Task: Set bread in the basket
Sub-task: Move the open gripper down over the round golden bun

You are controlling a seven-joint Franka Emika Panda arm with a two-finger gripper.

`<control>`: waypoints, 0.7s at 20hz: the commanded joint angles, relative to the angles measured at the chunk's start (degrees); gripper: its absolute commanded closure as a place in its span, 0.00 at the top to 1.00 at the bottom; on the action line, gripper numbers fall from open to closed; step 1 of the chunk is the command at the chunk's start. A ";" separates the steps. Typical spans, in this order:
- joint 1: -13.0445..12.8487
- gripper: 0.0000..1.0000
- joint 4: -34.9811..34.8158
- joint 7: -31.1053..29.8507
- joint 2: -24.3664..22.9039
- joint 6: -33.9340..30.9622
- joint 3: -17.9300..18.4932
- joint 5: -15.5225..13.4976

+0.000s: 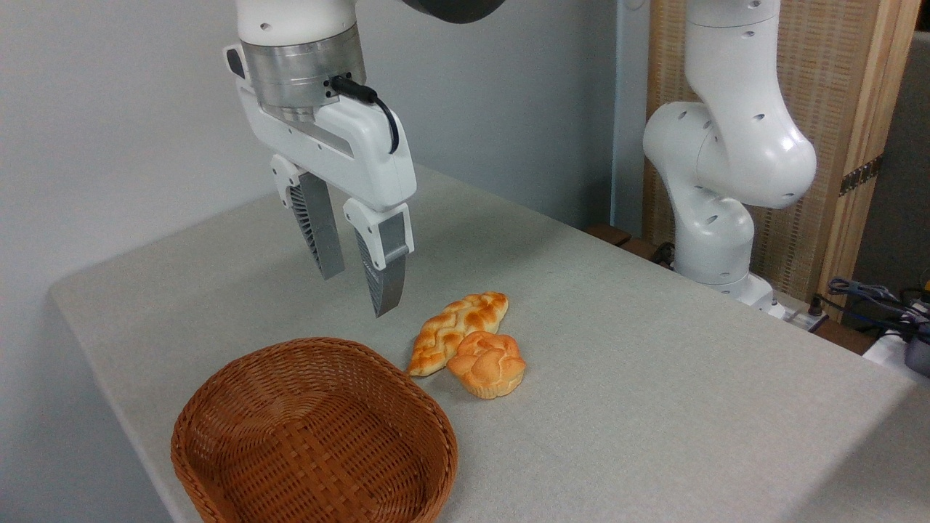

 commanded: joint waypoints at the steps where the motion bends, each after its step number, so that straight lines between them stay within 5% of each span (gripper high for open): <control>1: -0.54 1.00 0.60 0.38 0.44 -0.57 0.95 -1.45; 10: -0.54 1.00 -1.59 0.20 -0.09 -0.31 0.25 -1.45; 14: -0.63 1.00 -10.79 0.55 -5.61 3.89 -0.71 -1.36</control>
